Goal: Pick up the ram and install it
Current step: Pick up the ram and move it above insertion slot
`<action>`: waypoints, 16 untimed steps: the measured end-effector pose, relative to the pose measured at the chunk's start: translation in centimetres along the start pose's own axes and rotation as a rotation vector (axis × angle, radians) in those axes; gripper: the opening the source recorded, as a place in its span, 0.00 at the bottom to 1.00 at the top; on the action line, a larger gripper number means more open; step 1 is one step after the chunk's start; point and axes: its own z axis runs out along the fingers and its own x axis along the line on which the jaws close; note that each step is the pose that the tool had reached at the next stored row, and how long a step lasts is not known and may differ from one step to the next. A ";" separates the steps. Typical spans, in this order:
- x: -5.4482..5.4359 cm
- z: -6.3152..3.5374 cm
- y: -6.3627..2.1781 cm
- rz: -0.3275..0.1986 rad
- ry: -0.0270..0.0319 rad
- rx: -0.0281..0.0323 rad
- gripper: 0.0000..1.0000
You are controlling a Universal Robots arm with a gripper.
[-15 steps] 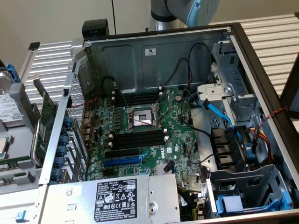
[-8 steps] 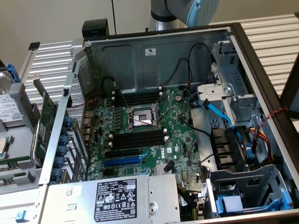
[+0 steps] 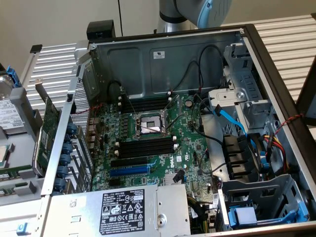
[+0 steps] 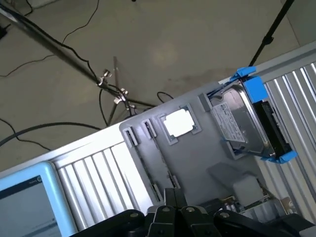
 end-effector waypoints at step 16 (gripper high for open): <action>0.0 0.00 -0.03 -0.280 0.0181 -0.0031 0.11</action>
